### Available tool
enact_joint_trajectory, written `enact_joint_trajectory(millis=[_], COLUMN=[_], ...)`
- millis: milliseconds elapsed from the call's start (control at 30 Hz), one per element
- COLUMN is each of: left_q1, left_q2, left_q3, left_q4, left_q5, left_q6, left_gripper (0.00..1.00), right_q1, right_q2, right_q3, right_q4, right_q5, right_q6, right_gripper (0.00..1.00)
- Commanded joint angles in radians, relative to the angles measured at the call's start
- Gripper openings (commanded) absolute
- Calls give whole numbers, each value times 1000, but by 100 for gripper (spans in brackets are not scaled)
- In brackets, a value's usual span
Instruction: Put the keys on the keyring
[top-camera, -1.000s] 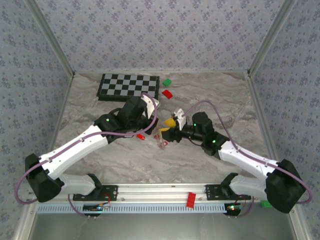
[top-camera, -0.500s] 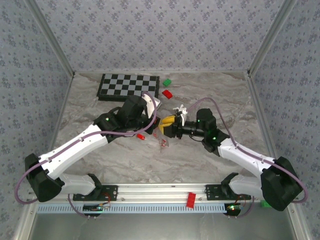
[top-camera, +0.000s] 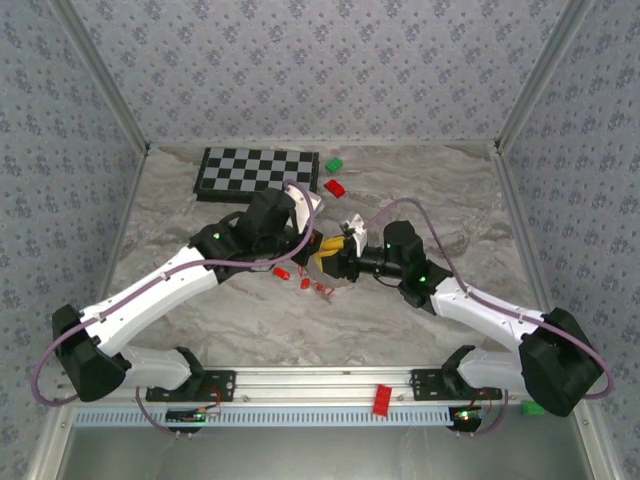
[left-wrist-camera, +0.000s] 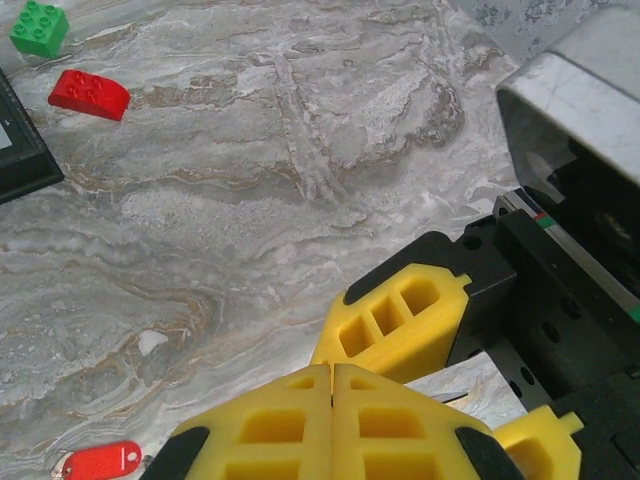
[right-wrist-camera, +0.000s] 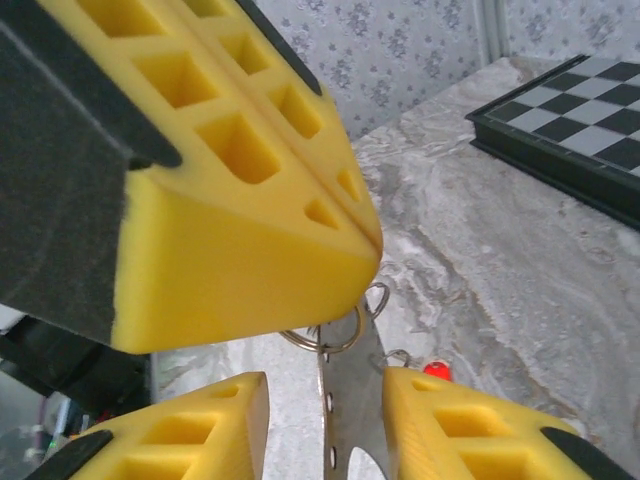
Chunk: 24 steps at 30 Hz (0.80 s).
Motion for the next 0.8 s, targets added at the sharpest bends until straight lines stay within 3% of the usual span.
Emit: enact_joint_trajectory(millis=[0, 67, 233, 333, 767], left_q1=[8, 8, 8, 7, 10], left_q2=[-11, -25, -26, -23, -65], left_q3=[12, -9, -23, -26, -89], left_q4=[70, 94, 113, 112, 186], left_q5=[18, 20, 44, 54, 25], left_q6=[-24, -26, -37, -35, -65], left_gripper=[0, 0, 0, 0, 0], right_q1=[13, 13, 10, 6, 0], right_q2=[-29, -32, -37, -42, -72], right_q3=[13, 7, -19, -20, -49], right_q4=[-21, -21, 22, 25, 40], right_q5=[68, 76, 67, 50, 61], right_q6=[-49, -50, -30, -28, -22], right_gripper=[25, 19, 23, 14, 7])
